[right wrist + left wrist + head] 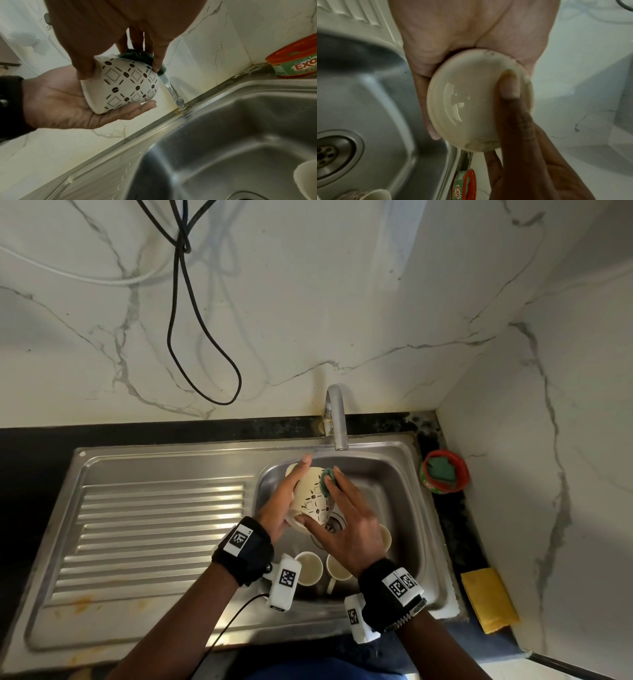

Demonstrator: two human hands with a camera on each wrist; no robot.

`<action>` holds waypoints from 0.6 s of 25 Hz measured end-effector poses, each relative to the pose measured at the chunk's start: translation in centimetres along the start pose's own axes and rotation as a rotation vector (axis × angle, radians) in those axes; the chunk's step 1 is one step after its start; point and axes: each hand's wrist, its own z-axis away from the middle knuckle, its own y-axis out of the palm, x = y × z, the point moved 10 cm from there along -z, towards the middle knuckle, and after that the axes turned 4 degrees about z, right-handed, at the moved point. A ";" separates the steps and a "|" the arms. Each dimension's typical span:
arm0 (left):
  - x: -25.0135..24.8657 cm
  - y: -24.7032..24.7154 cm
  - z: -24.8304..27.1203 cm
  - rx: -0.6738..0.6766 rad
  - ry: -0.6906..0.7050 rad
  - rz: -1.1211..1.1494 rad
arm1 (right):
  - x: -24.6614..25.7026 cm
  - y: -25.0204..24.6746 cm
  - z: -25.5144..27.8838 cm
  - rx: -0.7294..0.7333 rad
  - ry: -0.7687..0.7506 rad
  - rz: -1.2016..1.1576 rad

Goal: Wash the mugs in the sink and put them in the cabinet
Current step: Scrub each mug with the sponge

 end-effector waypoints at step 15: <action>2.0 -2.5 -2.3 -0.114 -0.069 0.227 | 3.2 1.1 0.4 0.114 -0.176 0.064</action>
